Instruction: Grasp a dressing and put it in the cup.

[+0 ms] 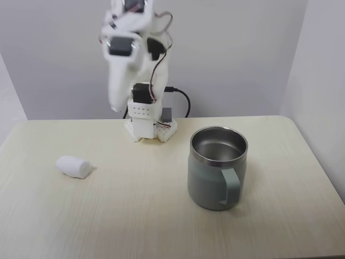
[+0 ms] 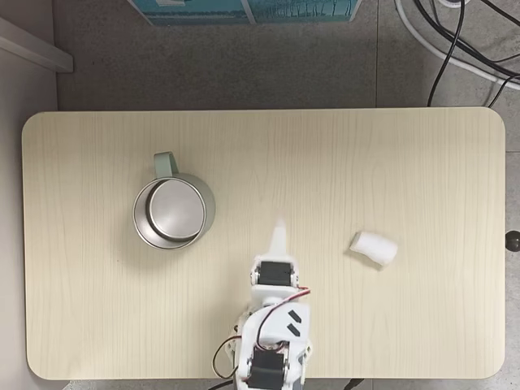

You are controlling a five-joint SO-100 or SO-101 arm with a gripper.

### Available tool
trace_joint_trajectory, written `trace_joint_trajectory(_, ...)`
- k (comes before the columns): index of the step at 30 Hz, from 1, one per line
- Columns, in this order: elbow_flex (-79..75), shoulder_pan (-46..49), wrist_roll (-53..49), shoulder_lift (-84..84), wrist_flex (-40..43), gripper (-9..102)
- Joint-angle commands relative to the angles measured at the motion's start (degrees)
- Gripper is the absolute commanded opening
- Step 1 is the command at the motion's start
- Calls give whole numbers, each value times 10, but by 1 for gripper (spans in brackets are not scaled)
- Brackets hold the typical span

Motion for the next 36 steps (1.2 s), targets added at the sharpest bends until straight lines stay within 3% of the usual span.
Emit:
trace_joint_trajectory(1, 116, 81, 4, 120, 39, 15)
trace_joint_trajectory(6, 214, 159, -37, 281, 99, 25)
trace_joint_trajectory(12, 193, 208, -137, 416, 106, 31)
trace_joint_trajectory(28, -54, 349, -344, 560, -120, 33)
trace_joint_trajectory(36, -39, 367, -368, 659, -149, 33)
